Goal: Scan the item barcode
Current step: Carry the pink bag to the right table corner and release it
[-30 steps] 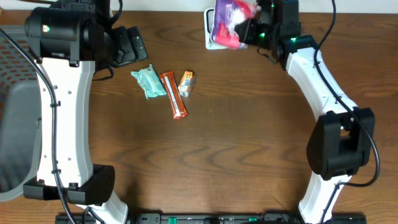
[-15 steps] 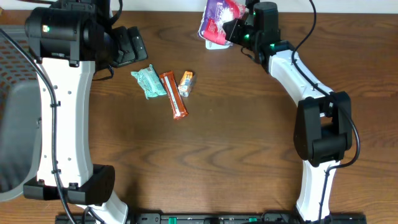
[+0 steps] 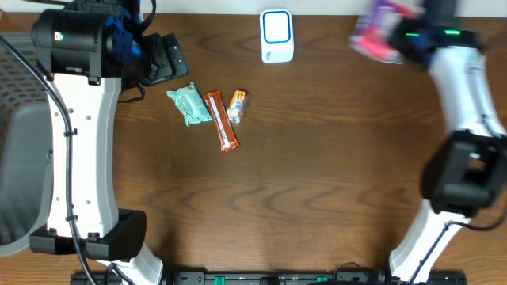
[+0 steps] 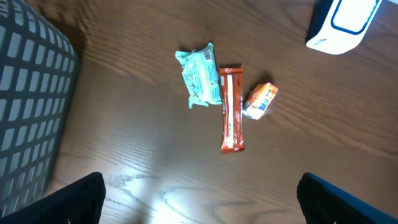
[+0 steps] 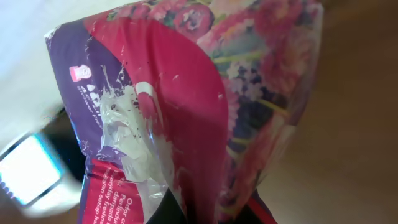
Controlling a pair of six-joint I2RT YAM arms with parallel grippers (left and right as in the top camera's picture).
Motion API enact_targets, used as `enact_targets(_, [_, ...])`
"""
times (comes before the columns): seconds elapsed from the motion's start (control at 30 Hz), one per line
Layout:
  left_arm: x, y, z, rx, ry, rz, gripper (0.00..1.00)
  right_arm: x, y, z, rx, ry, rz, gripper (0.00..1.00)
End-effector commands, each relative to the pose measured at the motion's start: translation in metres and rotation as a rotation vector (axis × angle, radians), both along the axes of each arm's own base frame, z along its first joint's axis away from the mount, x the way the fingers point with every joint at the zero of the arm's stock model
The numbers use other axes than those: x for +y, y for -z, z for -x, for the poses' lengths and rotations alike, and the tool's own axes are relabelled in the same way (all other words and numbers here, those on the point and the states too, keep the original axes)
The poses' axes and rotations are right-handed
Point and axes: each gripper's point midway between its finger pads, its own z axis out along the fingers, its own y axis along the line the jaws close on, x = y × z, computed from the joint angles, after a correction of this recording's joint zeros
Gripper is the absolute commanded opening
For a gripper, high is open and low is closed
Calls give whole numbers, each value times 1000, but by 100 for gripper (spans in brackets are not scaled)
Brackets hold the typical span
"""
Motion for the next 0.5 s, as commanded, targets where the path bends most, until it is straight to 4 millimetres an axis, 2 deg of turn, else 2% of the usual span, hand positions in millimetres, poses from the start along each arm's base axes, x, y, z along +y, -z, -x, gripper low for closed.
enact_targets(0.0, [4, 9, 16, 80, -5, -16, 98, -73, -1, 21, 20, 91, 72, 1])
enact_targets(0.03, [4, 9, 16, 80, -5, -16, 98, -93, 9, 29, 37, 126, 59, 1])
enact_targets(0.13, [4, 9, 16, 80, -5, -16, 98, -132, 33, 42, 76, 199, 48, 1])
enact_targets(0.17, [4, 9, 16, 80, -5, -16, 98, -142, 41, 45, 85, 222, 42, 6])
enact_targets(0.2, [4, 9, 16, 80, -5, -16, 98, -150, 48, 47, 92, 240, 37, 17])
enact_targets(0.3, [4, 9, 16, 80, -5, -16, 98, -165, 61, 52, 107, 266, 24, 76])
enact_targets(0.33, [4, 9, 16, 80, -5, -16, 98, -169, 62, 55, 112, 267, 28, 88])
enact_targets(0.4, [4, 9, 16, 80, -5, -16, 98, -175, 54, 58, 99, 244, 39, 96])
enact_targets(0.47, [4, 9, 16, 80, -5, -16, 98, -177, 37, 61, 83, 235, 36, 99])
